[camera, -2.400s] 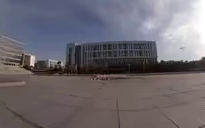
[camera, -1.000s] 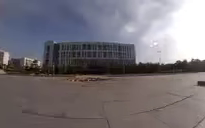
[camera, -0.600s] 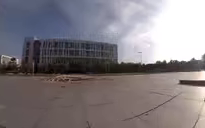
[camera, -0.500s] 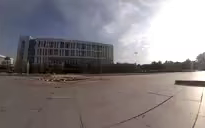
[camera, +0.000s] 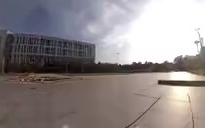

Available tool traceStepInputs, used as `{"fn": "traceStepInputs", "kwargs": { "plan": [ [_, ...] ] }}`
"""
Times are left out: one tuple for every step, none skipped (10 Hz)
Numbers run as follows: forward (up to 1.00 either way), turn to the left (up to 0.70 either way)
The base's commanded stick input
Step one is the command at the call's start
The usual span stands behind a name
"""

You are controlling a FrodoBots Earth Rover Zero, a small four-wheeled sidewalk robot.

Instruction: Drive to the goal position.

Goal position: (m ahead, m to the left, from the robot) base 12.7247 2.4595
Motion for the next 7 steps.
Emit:
{"fn": "traceStepInputs", "kwargs": {
  "plan": [
    [0.7, 0.0],
    [0.7, 0.0],
    [0.7, 0.0],
    [0.7, 0.0],
    [0.7, 0.0],
    [0.7, 0.0],
    [0.7, 0.02]
  ]
}}
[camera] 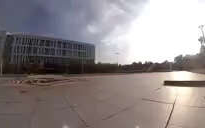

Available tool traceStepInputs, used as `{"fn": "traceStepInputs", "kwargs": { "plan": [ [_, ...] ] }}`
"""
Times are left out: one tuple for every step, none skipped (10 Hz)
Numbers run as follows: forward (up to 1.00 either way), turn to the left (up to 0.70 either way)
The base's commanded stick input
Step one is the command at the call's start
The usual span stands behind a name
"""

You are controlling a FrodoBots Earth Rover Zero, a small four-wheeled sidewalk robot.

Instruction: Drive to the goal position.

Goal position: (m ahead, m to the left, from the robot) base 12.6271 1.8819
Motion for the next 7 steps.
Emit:
{"fn": "traceStepInputs", "kwargs": {
  "plan": [
    [0.7, 0.15],
    [0.7, 0.28],
    [0.7, 0.35],
    [0.7, 0.35],
    [0.7, 0.35],
    [0.7, 0.35],
    [0.7, 0.35]
  ]
}}
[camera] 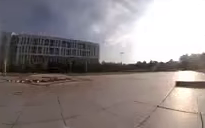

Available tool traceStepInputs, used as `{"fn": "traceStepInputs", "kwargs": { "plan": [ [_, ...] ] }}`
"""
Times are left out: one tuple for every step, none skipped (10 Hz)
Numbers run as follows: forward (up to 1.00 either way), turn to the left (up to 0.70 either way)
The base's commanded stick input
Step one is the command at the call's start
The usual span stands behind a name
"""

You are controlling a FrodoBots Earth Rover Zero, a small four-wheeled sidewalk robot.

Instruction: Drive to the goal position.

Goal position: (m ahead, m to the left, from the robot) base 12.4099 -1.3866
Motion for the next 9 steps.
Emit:
{"fn": "traceStepInputs", "kwargs": {
  "plan": [
    [0.7, 0.35],
    [0.7, 0.35],
    [0.7, 0.35],
    [0.7, 0.35],
    [0.7, 0.35],
    [0.7, 0.35],
    [0.7, 0.35],
    [0.7, 0.35],
    [0.7, 0.35]
  ]
}}
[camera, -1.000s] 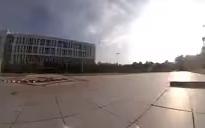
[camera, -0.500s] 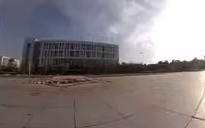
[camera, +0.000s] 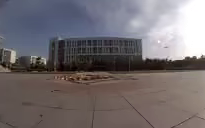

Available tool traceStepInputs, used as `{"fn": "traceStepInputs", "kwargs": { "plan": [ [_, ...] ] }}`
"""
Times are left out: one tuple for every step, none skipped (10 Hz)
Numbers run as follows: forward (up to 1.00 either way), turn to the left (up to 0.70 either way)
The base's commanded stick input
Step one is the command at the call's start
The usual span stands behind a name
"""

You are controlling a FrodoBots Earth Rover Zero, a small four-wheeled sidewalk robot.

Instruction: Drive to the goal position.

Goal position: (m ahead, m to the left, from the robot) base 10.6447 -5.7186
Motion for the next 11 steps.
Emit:
{"fn": "traceStepInputs", "kwargs": {
  "plan": [
    [0.7, 0.35],
    [0.7, 0.35],
    [0.7, 0.35],
    [0.7, 0.35],
    [0.7, 0.35],
    [0.7, 0.35],
    [0.7, 0.35],
    [0.7, 0.35],
    [0.7, 0.35],
    [0.7, 0.35],
    [0.7, 0.35]
  ]
}}
